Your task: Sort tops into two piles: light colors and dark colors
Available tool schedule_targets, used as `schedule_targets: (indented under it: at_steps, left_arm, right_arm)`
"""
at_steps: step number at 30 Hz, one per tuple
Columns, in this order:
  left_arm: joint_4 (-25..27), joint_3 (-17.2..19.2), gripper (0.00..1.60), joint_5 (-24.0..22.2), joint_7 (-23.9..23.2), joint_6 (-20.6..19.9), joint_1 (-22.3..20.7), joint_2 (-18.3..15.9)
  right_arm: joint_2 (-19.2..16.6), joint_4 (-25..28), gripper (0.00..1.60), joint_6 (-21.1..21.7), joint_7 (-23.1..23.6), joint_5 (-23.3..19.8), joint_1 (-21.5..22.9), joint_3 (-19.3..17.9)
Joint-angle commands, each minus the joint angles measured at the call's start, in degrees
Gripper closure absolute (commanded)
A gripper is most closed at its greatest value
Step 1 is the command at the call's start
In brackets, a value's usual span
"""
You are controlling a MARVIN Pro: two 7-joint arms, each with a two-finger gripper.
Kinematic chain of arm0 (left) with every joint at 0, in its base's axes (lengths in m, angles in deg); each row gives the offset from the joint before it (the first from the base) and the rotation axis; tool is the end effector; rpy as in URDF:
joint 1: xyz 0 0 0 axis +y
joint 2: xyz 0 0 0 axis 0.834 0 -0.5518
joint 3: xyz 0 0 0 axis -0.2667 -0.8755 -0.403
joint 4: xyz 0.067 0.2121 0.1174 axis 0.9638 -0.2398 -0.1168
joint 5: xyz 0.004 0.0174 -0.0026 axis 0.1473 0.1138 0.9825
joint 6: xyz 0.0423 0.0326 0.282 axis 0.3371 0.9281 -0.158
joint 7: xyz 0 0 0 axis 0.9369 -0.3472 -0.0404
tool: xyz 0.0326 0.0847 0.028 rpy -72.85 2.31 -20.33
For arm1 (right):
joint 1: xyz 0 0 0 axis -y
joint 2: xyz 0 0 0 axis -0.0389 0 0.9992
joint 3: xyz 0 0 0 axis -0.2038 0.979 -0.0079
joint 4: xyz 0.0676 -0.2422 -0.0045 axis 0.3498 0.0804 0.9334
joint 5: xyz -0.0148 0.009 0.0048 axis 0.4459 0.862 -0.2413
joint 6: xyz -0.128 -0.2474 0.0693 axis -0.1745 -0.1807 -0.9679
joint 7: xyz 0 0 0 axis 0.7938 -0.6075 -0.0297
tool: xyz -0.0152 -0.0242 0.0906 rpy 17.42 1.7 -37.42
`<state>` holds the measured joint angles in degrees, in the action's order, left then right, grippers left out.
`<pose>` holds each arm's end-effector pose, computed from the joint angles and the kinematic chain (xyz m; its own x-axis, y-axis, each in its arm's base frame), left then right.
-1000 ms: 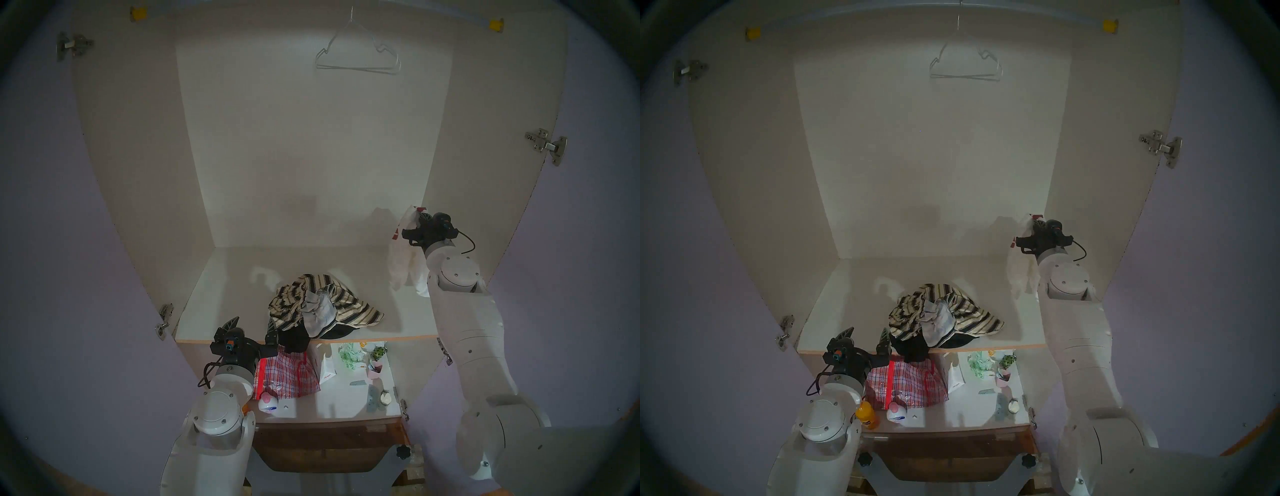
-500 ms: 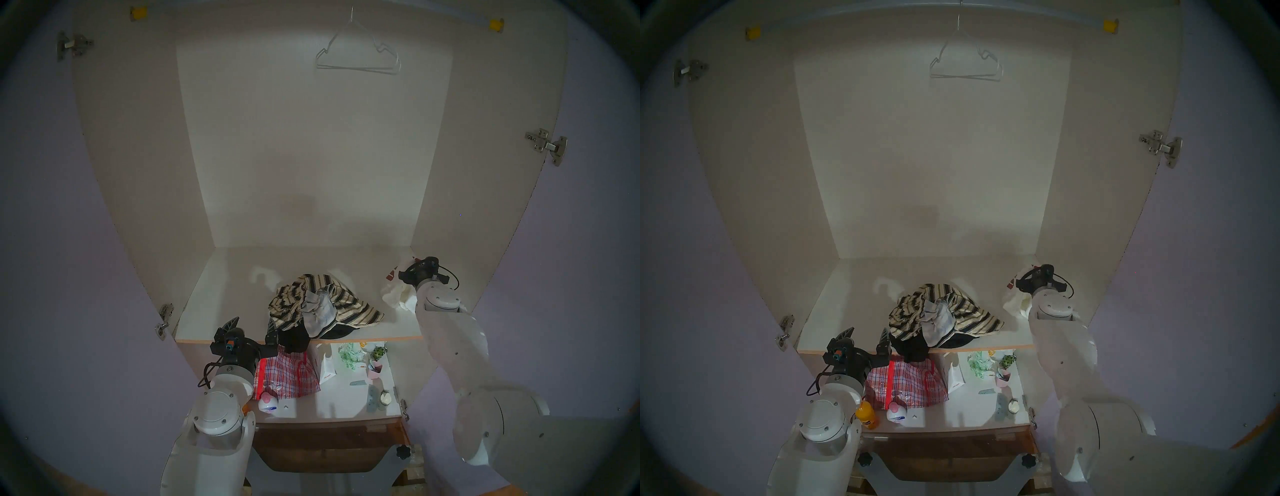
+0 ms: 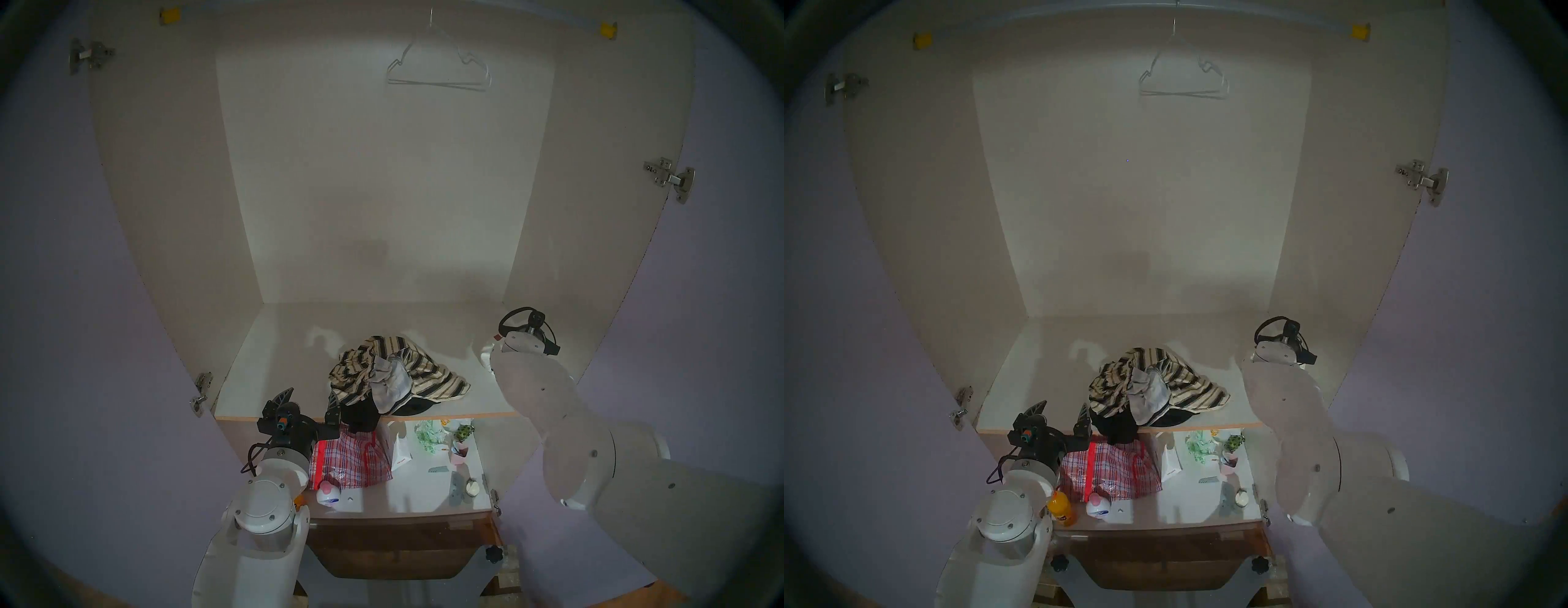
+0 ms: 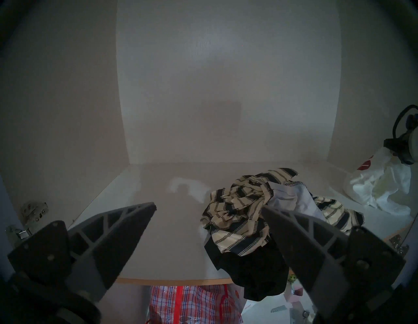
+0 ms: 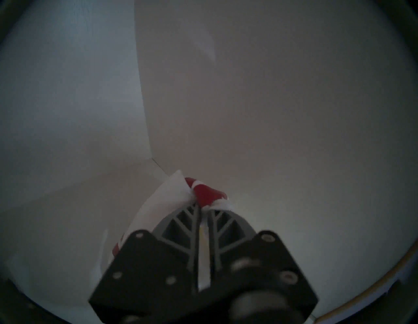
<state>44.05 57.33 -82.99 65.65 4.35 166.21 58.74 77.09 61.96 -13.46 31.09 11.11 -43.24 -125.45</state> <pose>0.3078 -0.0091 -0.3119 0.1222 -0.0302 0.9920 -0.0291 -0.9992 -0.0269 0.5365 -0.0838 -0.2983 0.2563 -0.1946 0.9468 -0.5738 -0.8189 -0.0130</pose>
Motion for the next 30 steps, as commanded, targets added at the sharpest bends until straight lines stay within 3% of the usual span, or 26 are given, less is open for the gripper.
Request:
schedule_targets:
  at_steps: [1,4,7,12,14,20,21,24,25,26,28,30]
  left_arm:
    - [1.46,-0.21,0.0,-0.1,-0.33,0.81,-0.51,-0.1]
    - [1.45,-0.31,0.0,-0.18,-0.23,0.81,-0.52,-0.24]
    - [1.33,-0.42,0.0,-0.18,-0.03,0.65,-0.61,-0.36]
    - [1.39,-0.53,0.0,-0.31,0.05,0.73,-0.58,-0.53]
    - [1.38,-0.57,0.0,-0.35,0.09,0.72,-0.59,-0.59]
    - [1.29,-0.69,0.0,-0.38,0.25,0.63,-0.66,-0.75]
    - [1.28,-0.7,0.0,-0.4,0.26,0.64,-0.66,-0.77]
    - [1.31,-0.73,0.0,-0.44,0.3,0.66,-0.65,-0.8]
    - [1.29,-0.75,0.0,-0.45,0.33,0.65,-0.67,-0.83]
    - [1.29,-0.76,0.0,-0.47,0.34,0.65,-0.67,-0.84]
    - [1.32,-0.77,0.0,-0.5,0.35,0.68,-0.65,-0.85]
    - [1.36,-0.78,0.0,-0.55,0.36,0.72,-0.62,-0.87]
  right_arm:
    - [0.74,2.27,0.0,-1.62,2.84,-0.79,1.86,-0.03]
    - [1.74,3.59,0.0,0.19,2.44,-3.62,2.22,-2.9]
    - [3.12,4.96,0.0,2.95,6.36,-11.2,3.31,-9.77]
    - [3.34,9.32,0.0,10.94,7.02,-17.54,2.12,-11.3]
    - [3.63,11.77,0.0,16.16,2.67,-19.07,2.25,-11.77]
    - [5.77,19.05,0.0,23.16,-7.12,-20.03,3.27,-12.28]
    - [6.09,20.37,0.0,25.23,-9.69,-19.67,3.4,-11.99]
    - [6.15,23.76,0.0,28.97,-9.69,-18.35,2.6,-9.46]
    - [5.42,26.41,0.0,30.81,-5.62,-17.51,0.64,-5.89]
    - [5.18,28.42,0.0,32.06,-5.43,-17.05,-0.83,-3.76]
    - [5.01,30.2,0.0,33.7,-5.08,-17.54,-2.21,-2.54]
    - [4.02,34.24,0.0,35.77,-1.25,-17.98,-5.84,-0.04]
